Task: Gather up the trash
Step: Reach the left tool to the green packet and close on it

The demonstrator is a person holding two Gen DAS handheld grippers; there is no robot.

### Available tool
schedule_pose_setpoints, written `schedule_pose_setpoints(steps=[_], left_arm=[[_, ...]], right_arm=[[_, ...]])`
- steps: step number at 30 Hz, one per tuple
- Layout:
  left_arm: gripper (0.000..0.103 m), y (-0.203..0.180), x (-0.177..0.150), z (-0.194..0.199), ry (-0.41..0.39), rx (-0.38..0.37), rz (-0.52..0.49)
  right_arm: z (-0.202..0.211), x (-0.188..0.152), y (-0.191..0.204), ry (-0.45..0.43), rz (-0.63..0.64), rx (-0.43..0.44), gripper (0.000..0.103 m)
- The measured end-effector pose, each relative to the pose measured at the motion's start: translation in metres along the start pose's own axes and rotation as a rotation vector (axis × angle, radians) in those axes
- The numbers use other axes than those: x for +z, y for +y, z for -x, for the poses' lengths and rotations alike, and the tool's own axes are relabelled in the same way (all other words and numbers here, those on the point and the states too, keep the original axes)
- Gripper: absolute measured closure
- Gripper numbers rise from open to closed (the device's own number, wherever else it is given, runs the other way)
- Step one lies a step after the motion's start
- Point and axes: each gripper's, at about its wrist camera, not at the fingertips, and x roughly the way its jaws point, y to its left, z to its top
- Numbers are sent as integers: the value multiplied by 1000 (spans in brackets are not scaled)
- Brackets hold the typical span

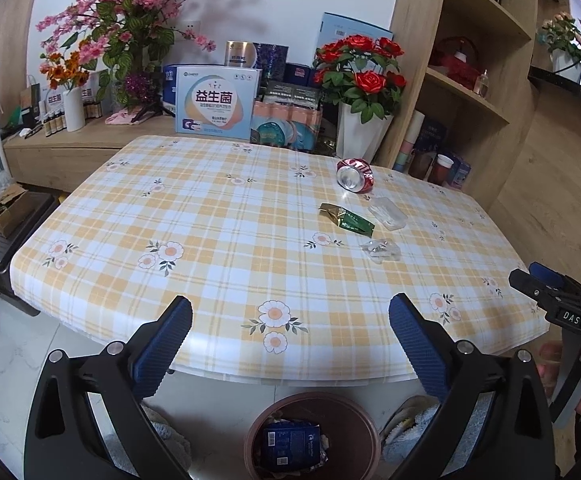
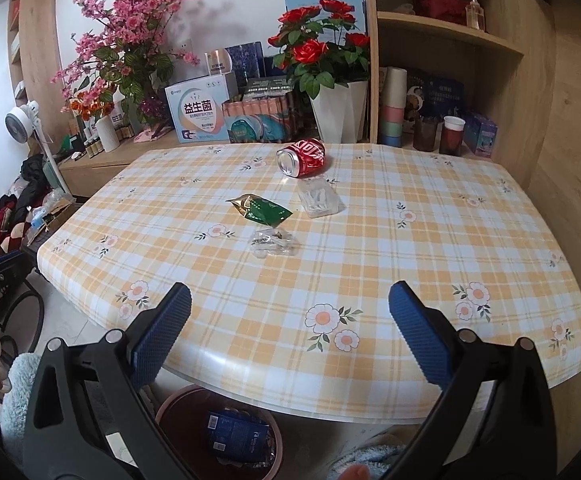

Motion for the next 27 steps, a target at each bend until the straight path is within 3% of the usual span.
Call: schedule_pose_setpoints(steps=[10,17,20,24,27], left_arm=[[7,-12,21,-45,76,-40,-26],[7,-30,46,-102,148,-113,-29],[17,-36,56,-133,200,-163,17],[22,-50,74,-188,258,-229,49],[33,-55,82,-238,346,-287,84]], right_arm=[[-35,5,-23,45,-22,-9,6],[-67,16,-42,83,-33,7,6],[-90,24,-50,120,-46,39,6],[-117,34,-51,136,35,-15,6],[-139,43,-55,157,62,-23,6]])
